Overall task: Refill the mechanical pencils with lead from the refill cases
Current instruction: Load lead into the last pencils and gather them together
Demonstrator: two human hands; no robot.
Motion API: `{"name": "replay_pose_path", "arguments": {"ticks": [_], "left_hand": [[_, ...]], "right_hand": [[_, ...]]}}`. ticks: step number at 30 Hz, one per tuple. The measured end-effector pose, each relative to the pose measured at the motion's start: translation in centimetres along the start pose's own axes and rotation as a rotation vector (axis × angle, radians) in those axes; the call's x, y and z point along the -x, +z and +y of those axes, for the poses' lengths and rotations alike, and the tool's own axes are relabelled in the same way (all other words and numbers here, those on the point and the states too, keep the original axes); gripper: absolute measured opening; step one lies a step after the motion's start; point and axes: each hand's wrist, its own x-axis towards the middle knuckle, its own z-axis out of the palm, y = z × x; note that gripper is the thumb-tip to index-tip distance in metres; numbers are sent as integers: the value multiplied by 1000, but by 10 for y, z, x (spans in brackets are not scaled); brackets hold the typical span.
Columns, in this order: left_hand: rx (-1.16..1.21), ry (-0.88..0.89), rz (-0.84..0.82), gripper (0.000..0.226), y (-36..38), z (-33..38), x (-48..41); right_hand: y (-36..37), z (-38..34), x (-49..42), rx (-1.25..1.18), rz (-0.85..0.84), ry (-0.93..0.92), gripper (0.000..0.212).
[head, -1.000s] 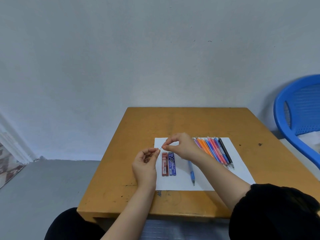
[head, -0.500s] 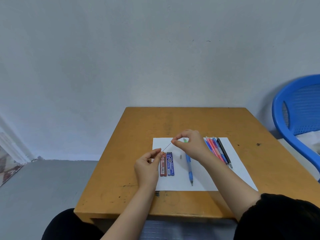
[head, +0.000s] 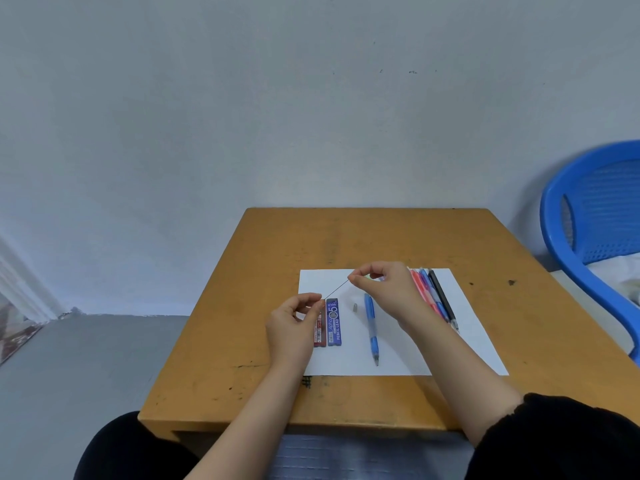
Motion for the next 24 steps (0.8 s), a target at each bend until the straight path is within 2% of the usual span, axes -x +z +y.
{"name": "replay_pose_path", "arguments": {"ticks": [6,11,12,17,21,24], "left_hand": [[-66,22,-76,8,1,0,0],[-180,70,-96,18,2,4,2],[-196,72,-97,19,2,5,2],[-221,82,-84,20,2,4,1],[-214,98,-79,19,3,1,0],[-199,98,-74,20,2,-2,-2]], "right_hand": [[0,4,-1,16,18,41,6],[-1,6,3,17,-2,32,4],[-1,7,4,44,3,19,3],[-1,14,8,388,11,-32,33],[6,19,16,548,-66,-10,39],[13,25,18,598,-31,12,45]]}}
